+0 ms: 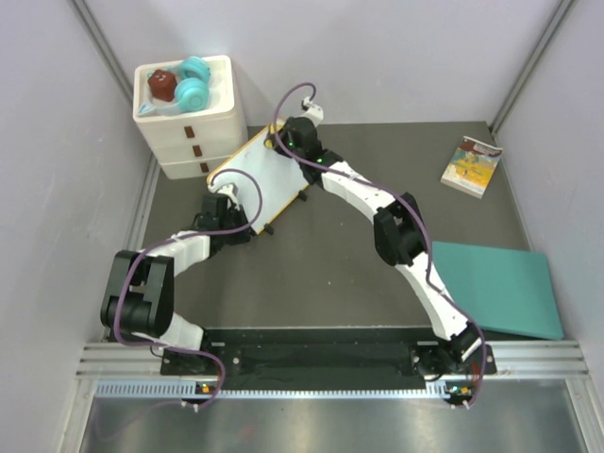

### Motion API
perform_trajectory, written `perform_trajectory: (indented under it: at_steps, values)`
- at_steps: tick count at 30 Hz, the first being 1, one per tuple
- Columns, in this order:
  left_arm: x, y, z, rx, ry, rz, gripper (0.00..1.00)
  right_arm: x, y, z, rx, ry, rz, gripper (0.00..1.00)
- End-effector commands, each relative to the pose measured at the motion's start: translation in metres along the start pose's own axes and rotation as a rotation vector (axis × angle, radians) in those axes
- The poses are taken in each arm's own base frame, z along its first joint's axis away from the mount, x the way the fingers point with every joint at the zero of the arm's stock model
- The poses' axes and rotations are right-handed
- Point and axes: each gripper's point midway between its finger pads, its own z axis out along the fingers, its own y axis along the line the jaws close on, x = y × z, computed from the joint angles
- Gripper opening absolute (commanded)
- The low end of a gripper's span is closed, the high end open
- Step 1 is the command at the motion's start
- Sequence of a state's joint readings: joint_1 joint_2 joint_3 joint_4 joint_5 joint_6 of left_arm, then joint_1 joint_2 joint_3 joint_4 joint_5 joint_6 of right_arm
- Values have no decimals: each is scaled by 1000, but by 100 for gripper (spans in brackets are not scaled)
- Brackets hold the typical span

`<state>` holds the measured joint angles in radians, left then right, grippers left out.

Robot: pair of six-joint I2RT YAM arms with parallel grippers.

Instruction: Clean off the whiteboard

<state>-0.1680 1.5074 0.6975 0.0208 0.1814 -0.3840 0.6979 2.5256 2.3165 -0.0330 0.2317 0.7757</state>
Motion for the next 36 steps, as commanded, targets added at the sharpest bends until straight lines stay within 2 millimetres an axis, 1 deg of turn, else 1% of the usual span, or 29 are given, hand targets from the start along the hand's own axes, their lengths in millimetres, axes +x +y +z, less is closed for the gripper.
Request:
perform_trajectory:
  at_steps: [1, 2, 3, 4, 5, 6, 8, 9, 10, 11, 13, 15, 16, 18, 19, 22, 24, 25, 26, 27, 28, 31, 32, 33, 35, 36]
  values:
    - [15, 8, -3, -40, 45, 58, 7, -29, -7, 0, 13, -40, 34, 0]
    - [16, 8, -3, -41, 48, 59, 7, -26, -6, 2, 1, -34, 35, 0]
    - [15, 8, -3, -42, 44, 61, 7, -23, 0, 1, -29, -17, 35, 0]
    - [15, 7, -3, -39, 45, 62, 7, -20, 3, 2, -42, -8, 35, 0]
    - [15, 7, -3, -41, 45, 63, 6, -15, 10, 1, -60, 0, 31, 0]
    - [16, 7, -3, -42, 48, 63, 7, -9, 11, 2, -65, 15, 25, 0]
    - [16, 7, -3, -42, 48, 65, 7, 1, 27, -2, -101, 26, 5, 0]
    - [16, 7, -3, -41, 47, 67, 7, 9, 31, -2, -111, 42, -4, 0]
    - [16, 6, -3, -42, 47, 69, 7, 12, 36, -3, -120, 45, -11, 0]
    - [17, 6, -3, -42, 50, 69, 7, 19, 51, -8, -147, 51, -31, 0]
    - [16, 5, -3, -40, 48, 70, 6, 22, 60, -12, -159, 50, -51, 0]
    - [16, 6, -3, -43, 48, 70, 7, 28, 74, -19, -178, 50, -74, 0]
    - [16, 6, -3, -43, 47, 70, 7, 28, 79, -22, -184, 48, -82, 0]
    - [15, 6, -3, -43, 47, 70, 7, 28, 82, -26, -171, 39, -96, 0]
    - [15, 6, -3, -43, 47, 70, 7, 28, 81, -26, -162, 41, -98, 0]
    - [16, 6, -3, -44, 48, 71, 7, 26, 70, -24, -128, 36, -98, 0]
    - [16, 5, -2, -42, 47, 74, 7, 30, 60, -20, -102, 42, -98, 0]
    - [16, 5, -2, -44, 48, 72, 7, 27, 55, -17, -91, 34, -97, 0]
    - [16, 4, -3, -42, 48, 74, 7, 30, 46, -12, -71, 40, -99, 0]
    - [16, 5, -3, -42, 46, 74, 7, 28, 38, -9, -55, 37, -95, 0]
    - [16, 5, -3, -42, 46, 75, 7, 21, 29, -4, -41, 28, -76, 0]
    - [16, 4, -3, -42, 48, 76, 7, 11, 10, 2, -11, 28, -32, 0]
    - [17, 4, -2, -42, 50, 77, 7, 4, 0, 5, 1, 22, -23, 0]
    - [16, 4, -2, -42, 48, 78, 7, -2, 0, 4, -4, 18, -12, 0]
    - [17, 4, -2, -43, 49, 79, 7, -8, -6, 5, 0, 12, -4, 0]
    - [16, 4, -2, -43, 49, 79, 7, -9, -4, 5, -5, 9, -4, 0]
